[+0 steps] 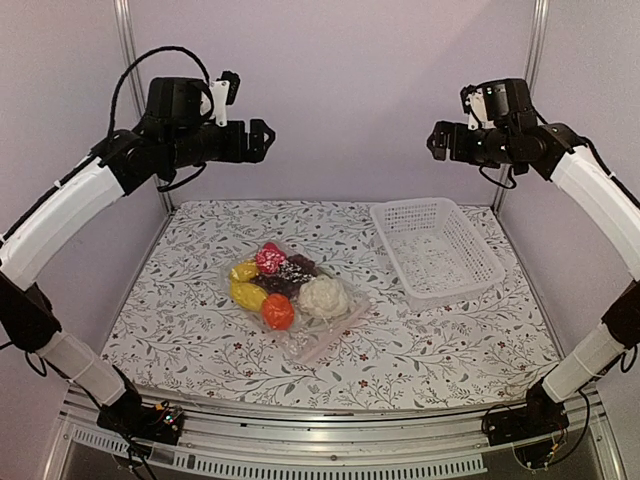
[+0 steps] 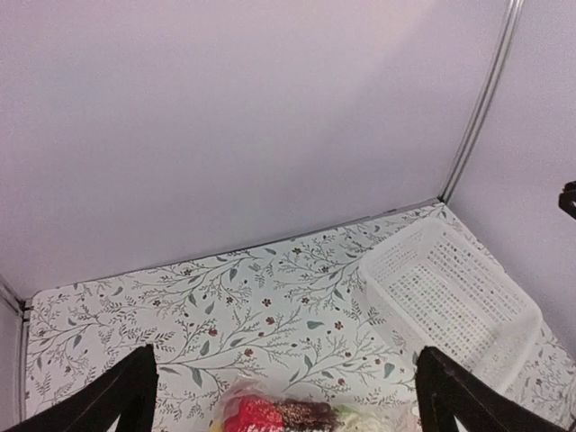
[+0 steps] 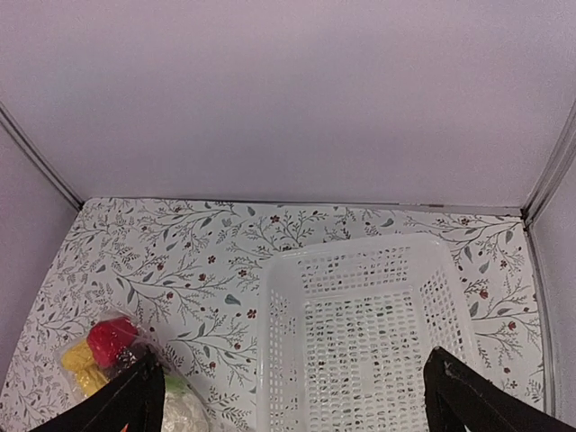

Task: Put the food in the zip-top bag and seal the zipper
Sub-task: Reset both arms

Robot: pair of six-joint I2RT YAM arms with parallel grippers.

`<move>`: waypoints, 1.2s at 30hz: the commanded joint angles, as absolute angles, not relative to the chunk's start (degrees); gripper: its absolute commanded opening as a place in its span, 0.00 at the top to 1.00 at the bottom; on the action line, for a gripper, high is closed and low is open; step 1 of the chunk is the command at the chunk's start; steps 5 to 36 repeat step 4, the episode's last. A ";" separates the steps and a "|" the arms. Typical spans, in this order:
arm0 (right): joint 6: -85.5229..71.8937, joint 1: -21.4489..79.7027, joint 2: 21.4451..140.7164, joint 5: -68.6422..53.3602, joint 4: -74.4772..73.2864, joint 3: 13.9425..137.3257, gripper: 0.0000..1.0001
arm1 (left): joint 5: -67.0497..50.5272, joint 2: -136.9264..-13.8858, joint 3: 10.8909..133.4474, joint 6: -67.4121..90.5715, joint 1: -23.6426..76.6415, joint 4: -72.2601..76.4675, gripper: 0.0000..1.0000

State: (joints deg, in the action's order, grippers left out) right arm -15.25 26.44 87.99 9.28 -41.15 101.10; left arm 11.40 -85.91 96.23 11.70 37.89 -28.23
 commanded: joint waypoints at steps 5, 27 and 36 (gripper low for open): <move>-11.22 26.10 77.47 19.39 -26.26 90.63 0.01 | 19.84 -84.10 94.83 15.26 35.23 -30.56 0.00; -11.22 26.10 77.47 19.39 -26.26 90.63 0.01 | 19.84 -84.10 94.83 15.26 35.23 -30.56 0.00; -11.22 26.10 77.47 19.39 -26.26 90.63 0.01 | 19.84 -84.10 94.83 15.26 35.23 -30.56 0.00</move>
